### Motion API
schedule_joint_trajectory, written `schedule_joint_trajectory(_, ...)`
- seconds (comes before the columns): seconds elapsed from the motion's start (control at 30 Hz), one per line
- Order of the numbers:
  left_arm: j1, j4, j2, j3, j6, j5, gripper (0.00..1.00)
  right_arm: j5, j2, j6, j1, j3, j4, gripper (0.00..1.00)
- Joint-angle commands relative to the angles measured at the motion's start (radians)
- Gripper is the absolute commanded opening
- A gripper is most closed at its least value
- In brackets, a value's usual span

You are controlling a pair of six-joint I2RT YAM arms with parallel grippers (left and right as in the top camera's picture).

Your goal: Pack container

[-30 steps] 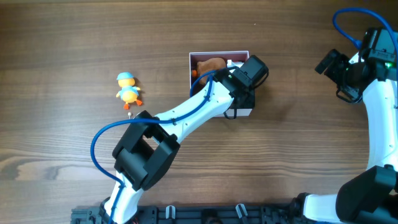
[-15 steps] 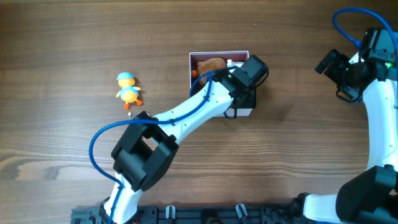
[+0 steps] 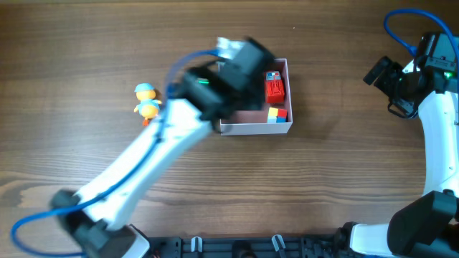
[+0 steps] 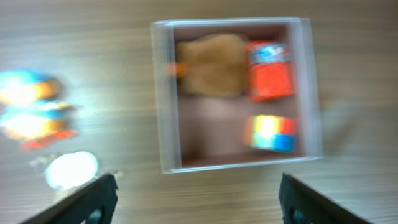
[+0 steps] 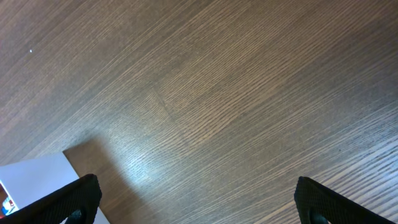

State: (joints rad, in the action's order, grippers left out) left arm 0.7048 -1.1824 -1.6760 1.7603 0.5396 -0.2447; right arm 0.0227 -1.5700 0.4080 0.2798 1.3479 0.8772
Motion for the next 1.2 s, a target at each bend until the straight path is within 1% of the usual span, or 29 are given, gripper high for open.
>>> schedule_joint_trajectory(0.0,-0.171,-0.132,0.010,0.004,-0.088,-0.115,0.87,0.005,-0.010,0.014,0.001,0.000,-0.003,1.00)
schedule_joint_trajectory(0.03,-0.225,-0.158,0.003,-0.006,-0.087,-0.109,0.87,0.005,-0.010,0.014,0.001,0.000,-0.003,1.00)
schedule_joint_trajectory(0.13,-0.351,-0.126,-0.019,-0.077,-0.088,-0.051,0.86,0.005,-0.010,0.014,0.001,0.000,-0.003,1.00)
schedule_joint_trajectory(0.27,-0.481,0.009,-0.054,-0.217,-0.087,0.051,0.83,0.005,-0.010,0.014,0.001,0.000,-0.003,1.00)
schedule_joint_trajectory(0.33,-0.527,0.074,-0.074,-0.277,-0.087,0.102,0.83,0.005,-0.010,0.014,0.001,0.000,-0.003,1.00)
schedule_joint_trajectory(0.4,-0.558,0.134,-0.095,-0.328,-0.087,0.117,0.83,0.005,-0.010,0.014,0.001,0.000,-0.003,1.00)
schedule_joint_trajectory(0.47,-0.581,0.181,-0.123,-0.369,-0.087,0.120,0.85,0.005,-0.010,0.014,0.001,0.000,-0.004,1.00)
schedule_joint_trajectory(0.63,-0.599,0.235,-0.193,-0.417,-0.088,0.125,0.86,0.005,-0.010,0.014,0.001,0.000,-0.004,1.00)
schedule_joint_trajectory(0.83,-0.600,0.305,-0.285,-0.420,-0.092,0.124,0.83,0.005,-0.010,0.014,0.001,0.000,-0.004,1.00)
schedule_joint_trajectory(1.03,-0.605,0.346,-0.337,-0.420,-0.092,0.085,0.72,0.005,-0.010,0.014,0.001,0.000,-0.004,1.00)
schedule_joint_trajectory(1.07,-0.607,0.346,-0.337,-0.420,-0.092,0.072,0.68,0.005,-0.010,0.014,0.001,0.000,-0.004,1.00)
schedule_joint_trajectory(1.13,-0.612,0.346,-0.337,-0.420,-0.092,0.046,0.64,0.005,-0.010,0.014,0.001,0.000,-0.004,1.00)
schedule_joint_trajectory(1.17,-0.615,0.346,-0.337,-0.420,-0.097,0.038,0.59,0.005,-0.010,0.014,0.001,0.000,-0.004,1.00)
